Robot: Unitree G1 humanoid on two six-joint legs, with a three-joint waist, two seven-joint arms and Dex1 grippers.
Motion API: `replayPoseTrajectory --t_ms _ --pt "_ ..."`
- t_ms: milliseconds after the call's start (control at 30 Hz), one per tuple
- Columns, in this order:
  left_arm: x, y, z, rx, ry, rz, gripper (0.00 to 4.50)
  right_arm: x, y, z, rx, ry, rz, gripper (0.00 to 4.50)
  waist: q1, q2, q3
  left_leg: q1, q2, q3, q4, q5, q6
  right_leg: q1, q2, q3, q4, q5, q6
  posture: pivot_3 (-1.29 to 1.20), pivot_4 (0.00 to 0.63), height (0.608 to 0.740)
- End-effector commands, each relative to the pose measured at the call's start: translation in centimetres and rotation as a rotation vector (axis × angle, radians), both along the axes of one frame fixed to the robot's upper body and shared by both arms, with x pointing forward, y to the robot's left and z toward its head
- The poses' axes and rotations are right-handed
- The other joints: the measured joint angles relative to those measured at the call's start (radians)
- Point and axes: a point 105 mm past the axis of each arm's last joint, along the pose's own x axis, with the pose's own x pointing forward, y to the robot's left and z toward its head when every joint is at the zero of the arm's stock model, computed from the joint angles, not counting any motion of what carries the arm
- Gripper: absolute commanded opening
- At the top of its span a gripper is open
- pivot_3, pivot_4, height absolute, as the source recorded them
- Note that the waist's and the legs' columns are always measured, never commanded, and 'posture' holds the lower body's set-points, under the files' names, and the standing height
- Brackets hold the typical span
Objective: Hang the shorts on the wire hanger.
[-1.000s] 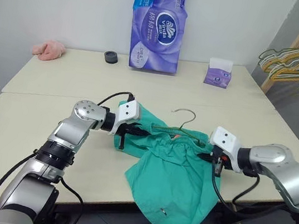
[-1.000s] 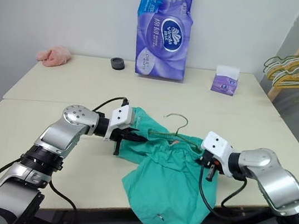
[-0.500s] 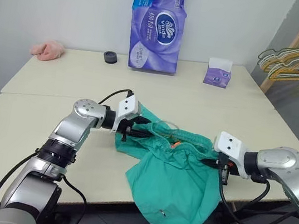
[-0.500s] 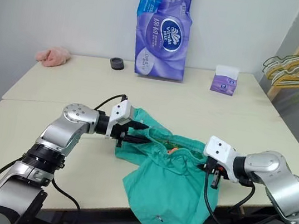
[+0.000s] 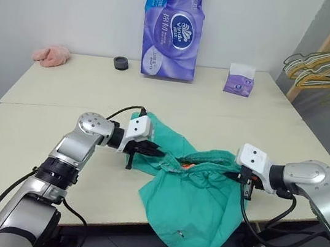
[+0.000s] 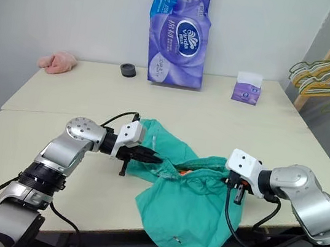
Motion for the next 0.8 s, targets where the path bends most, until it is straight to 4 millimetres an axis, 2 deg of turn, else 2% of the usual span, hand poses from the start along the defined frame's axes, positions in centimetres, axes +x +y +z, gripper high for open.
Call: replayPoseTrajectory --t_ms 33,100,233,433,733,800 --pt "-0.7 0.6 -0.3 0.055 -0.008 -0.053 0.04 0.8 0.1 1.0 -0.004 -0.060 -0.008 0.00 -0.001 0.000 0.000 0.000 0.000 0.000 0.000 0.000 0.000 0.000 0.000 0.000 0.000 0.000 0.000 -0.15 0.039 0.740" --pt "-1.0 0.7 -0.7 0.070 0.001 -0.067 0.04 0.9 0.2 1.0 -0.004 -0.063 -0.012 0.00 -0.001 0.000 0.000 0.000 0.000 0.000 0.000 0.000 0.000 0.000 0.000 0.000 0.000 0.000 0.000 -0.15 0.039 0.740" --pt "-0.4 0.5 0.0 0.016 0.046 -0.020 0.04 1.0 0.2 1.0 -0.002 -0.065 -0.013 0.00 -0.001 0.000 0.000 0.000 0.000 0.000 0.000 0.000 0.000 0.000 0.000 0.000 0.000 0.000 0.000 -0.16 0.040 0.740" --pt "0.4 0.4 0.7 -0.011 0.006 0.008 1.64 1.0 0.4 1.1 -0.002 -0.066 0.001 0.00 -0.001 0.000 0.000 0.000 0.000 0.000 0.001 0.000 0.000 0.000 0.000 0.000 0.000 0.000 0.000 -0.15 0.040 0.740" --pt "1.1 0.3 1.1 -0.028 -0.030 0.039 4.39 1.0 0.2 1.0 -0.069 -0.132 0.052 0.00 -0.001 0.000 0.000 0.000 0.000 0.000 0.001 0.000 0.000 0.000 0.000 0.000 0.000 0.000 0.000 -0.15 0.038 0.740" --pt "0.8 0.5 1.2 -0.015 -0.041 0.016 4.48 1.0 0.2 0.9 -0.072 -0.137 0.049 0.00 -0.001 0.000 0.000 0.000 0.000 0.000 0.001 0.000 0.000 0.000 0.000 0.000 0.000 0.000 0.000 -0.15 0.036 0.740"
